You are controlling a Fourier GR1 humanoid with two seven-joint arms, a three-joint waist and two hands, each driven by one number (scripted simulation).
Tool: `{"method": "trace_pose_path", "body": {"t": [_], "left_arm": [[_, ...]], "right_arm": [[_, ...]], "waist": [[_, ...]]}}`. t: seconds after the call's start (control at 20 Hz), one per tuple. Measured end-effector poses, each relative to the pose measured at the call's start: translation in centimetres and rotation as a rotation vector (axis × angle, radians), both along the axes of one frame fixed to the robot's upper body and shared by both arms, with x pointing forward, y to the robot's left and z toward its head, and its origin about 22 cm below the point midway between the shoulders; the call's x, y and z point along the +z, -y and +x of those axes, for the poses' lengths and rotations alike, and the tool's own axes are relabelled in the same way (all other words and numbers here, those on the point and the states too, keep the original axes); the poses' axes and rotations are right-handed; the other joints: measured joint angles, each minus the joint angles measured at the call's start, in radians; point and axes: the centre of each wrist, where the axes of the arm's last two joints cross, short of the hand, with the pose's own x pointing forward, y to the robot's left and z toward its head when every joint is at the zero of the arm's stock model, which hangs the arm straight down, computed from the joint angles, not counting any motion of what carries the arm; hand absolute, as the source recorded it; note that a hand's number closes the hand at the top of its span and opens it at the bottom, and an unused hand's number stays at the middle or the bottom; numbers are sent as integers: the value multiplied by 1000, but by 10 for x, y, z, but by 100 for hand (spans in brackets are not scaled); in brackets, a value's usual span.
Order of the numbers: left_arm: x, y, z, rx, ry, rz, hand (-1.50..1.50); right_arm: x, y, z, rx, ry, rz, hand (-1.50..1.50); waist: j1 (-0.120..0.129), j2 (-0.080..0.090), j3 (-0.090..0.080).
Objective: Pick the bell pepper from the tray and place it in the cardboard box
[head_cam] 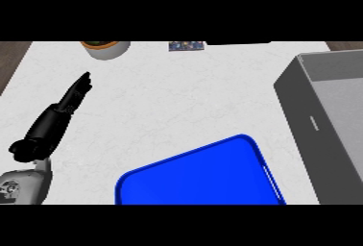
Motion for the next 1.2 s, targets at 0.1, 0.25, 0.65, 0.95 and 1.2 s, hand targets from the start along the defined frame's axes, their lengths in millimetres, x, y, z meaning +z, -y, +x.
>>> {"method": "trace_pose_path", "body": {"t": [0.1, 0.25, 0.65, 0.95, 1.2], "left_arm": [[3, 1, 2, -10, 2, 4, 0], [3, 4, 3, -26, -2, 3, 0], [6, 18, 4, -70, 3, -2, 0], [6, 31, 12, -96, 13, 0, 0], [5, 33, 15, -112, 4, 4, 0]], "right_arm": [[9, 10, 10, -65, -6, 51, 150], [23, 30, 28, -144, -34, 110, 150], [56, 131, 96, -284, -85, -29, 150], [71, 194, 123, -304, -235, -206, 150], [66, 228, 137, -314, -318, -346, -150]], "waist": [[9, 4, 0], [21, 4, 0], [65, 5, -1], [92, 10, -2], [110, 12, -2]]}}
